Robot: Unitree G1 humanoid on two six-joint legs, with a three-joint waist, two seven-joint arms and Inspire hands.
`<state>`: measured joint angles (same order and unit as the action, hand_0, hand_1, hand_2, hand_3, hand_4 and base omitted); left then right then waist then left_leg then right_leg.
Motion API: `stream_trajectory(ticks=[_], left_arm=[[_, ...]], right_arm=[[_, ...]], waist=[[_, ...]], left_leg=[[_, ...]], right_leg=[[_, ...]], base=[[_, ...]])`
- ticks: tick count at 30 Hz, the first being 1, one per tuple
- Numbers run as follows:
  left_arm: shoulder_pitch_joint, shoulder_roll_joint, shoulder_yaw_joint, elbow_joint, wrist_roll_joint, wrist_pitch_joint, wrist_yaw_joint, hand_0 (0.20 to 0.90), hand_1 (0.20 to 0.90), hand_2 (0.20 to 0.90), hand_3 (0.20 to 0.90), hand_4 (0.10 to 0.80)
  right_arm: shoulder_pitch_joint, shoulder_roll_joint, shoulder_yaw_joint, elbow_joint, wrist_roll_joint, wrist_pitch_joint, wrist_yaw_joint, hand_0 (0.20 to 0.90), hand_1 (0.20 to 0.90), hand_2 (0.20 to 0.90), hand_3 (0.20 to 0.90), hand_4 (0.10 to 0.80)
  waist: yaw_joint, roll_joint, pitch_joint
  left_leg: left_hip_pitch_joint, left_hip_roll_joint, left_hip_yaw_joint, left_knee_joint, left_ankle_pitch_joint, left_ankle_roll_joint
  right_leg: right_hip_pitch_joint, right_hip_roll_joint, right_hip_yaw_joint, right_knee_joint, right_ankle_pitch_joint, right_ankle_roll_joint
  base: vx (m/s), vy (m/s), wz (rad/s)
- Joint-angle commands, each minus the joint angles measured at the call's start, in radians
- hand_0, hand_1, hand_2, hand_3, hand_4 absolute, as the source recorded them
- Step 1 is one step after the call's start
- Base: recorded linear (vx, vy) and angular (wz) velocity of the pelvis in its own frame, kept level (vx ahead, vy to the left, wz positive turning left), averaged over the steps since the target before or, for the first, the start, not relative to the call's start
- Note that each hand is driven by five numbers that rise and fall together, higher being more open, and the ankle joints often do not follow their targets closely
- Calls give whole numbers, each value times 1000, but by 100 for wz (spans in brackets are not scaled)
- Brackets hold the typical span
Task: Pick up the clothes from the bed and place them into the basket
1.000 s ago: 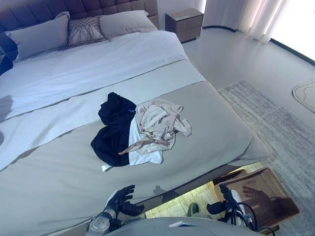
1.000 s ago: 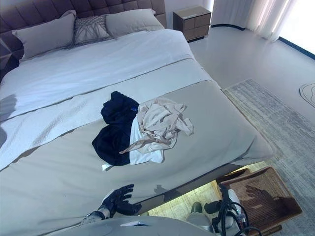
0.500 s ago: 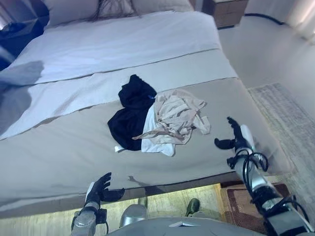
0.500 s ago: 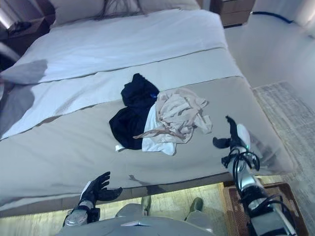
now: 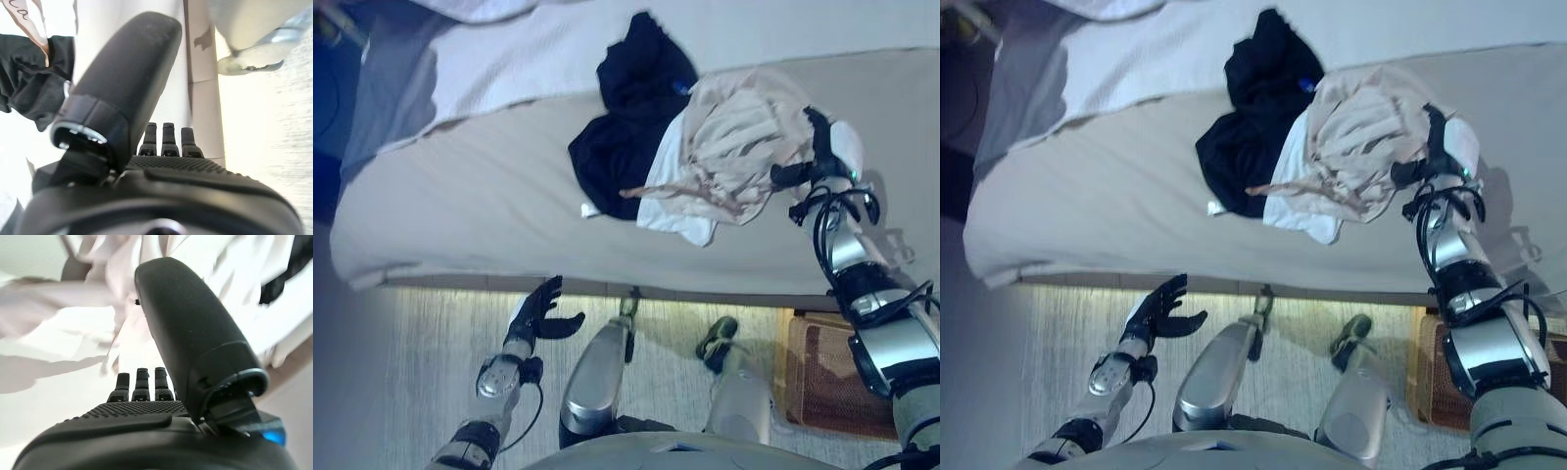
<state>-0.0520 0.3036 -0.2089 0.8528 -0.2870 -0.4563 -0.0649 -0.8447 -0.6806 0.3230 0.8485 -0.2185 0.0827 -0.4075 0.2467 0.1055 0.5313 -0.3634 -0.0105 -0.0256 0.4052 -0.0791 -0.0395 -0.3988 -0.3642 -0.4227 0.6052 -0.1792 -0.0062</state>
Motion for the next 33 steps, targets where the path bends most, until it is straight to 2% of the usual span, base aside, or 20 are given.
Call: stream_trajectory(ticks=[1,6,11,17,18,19,27,33], left_arm=[[82,78,-28,-86,-63,-59,17,900,900,900,900,800],[96,97,-37,-98,-90,-74,25,900,900,900,900,800],[120,119,-29,-159,-140,-91,8,900,900,900,900,800],[140,146,-38,-235,-197,-95,6,900,900,900,900,800],[145,148,-38,-240,-199,-97,6,900,900,900,900,800],[148,150,-37,-243,-200,-98,6,900,900,900,900,800],[166,162,-21,-247,-181,-106,15,900,900,900,900,800],[168,181,-24,-273,-192,-109,14,900,900,900,900,800]], right_arm=[[-108,-85,58,-12,-68,21,-22,900,900,900,900,800],[-218,-118,109,51,-66,71,5,900,900,900,900,800],[-298,-156,150,97,-68,115,50,900,900,900,900,800],[-413,-212,237,164,-131,141,98,900,900,900,900,800],[-424,-220,249,170,-121,138,100,573,573,573,518,418],[-431,-225,255,173,-109,136,97,300,300,300,200,100],[-422,-273,258,135,-69,97,96,300,300,300,200,100],[-392,-301,228,107,-46,81,85,300,300,300,200,100]], waist=[[14,4,-38],[34,19,-11],[47,40,-11],[62,59,-11],[65,59,-11],[66,59,-11],[58,40,-11],[43,35,-11]], left_leg=[[-93,-13,59,95,-63,36],[-225,-24,69,224,-99,59],[-368,-20,74,348,-130,78],[-505,-15,68,417,-123,86],[-521,-16,67,421,-120,87],[-534,-16,65,426,-119,86],[-562,-8,62,421,-107,79],[-504,1,77,382,-100,64]], right_leg=[[-28,56,47,160,-124,-22],[-152,47,53,280,-151,-38],[-301,40,78,390,-175,-50],[-440,41,98,456,-176,-55],[-456,42,98,459,-174,-55],[-467,42,97,461,-172,-56],[-487,61,86,434,-145,-50],[-430,64,78,385,-122,-36]], base=[[-34,24,6],[-16,13,7],[-5,11,5],[-1,0,6],[-21,-25,7],[-17,-28,3],[-9,-22,-3],[-10,-3,-3]])
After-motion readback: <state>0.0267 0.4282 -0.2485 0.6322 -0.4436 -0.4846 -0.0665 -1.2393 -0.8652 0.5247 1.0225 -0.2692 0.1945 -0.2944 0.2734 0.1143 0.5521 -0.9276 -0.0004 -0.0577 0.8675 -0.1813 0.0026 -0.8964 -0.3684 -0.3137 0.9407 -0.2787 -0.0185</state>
